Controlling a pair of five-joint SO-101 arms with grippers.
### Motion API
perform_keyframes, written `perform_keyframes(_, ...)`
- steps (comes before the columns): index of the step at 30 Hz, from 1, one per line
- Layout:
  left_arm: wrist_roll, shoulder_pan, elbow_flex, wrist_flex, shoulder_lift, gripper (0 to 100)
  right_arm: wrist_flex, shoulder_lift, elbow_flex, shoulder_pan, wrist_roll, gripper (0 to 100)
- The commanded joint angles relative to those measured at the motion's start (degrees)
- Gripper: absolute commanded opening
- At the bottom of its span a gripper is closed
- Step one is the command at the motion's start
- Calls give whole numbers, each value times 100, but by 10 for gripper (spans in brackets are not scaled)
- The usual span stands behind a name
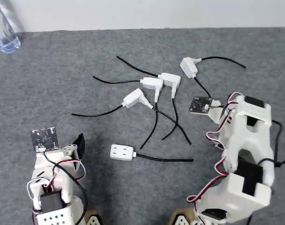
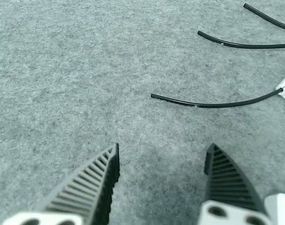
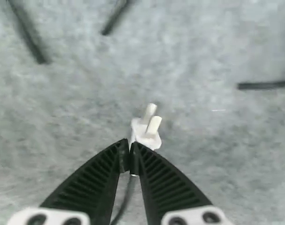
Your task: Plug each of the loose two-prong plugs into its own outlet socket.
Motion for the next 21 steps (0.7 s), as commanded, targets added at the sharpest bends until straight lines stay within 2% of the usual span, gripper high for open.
perform_keyframes(1, 70, 62, -22, 35, -97, 282, -286, 180, -440, 154, 53, 8)
perform_keyframes(7, 70, 62, -22, 35, -97, 282, -145, 532, -1116, 462, -185, 9)
perform_keyframes(14, 70, 62, -22, 35, -97, 282, 1007, 479, -1925, 497, -202, 9)
perform_keyframes(21, 70, 62, -22, 44, -97, 282, 1446, 514, -1705, 426, -325, 32)
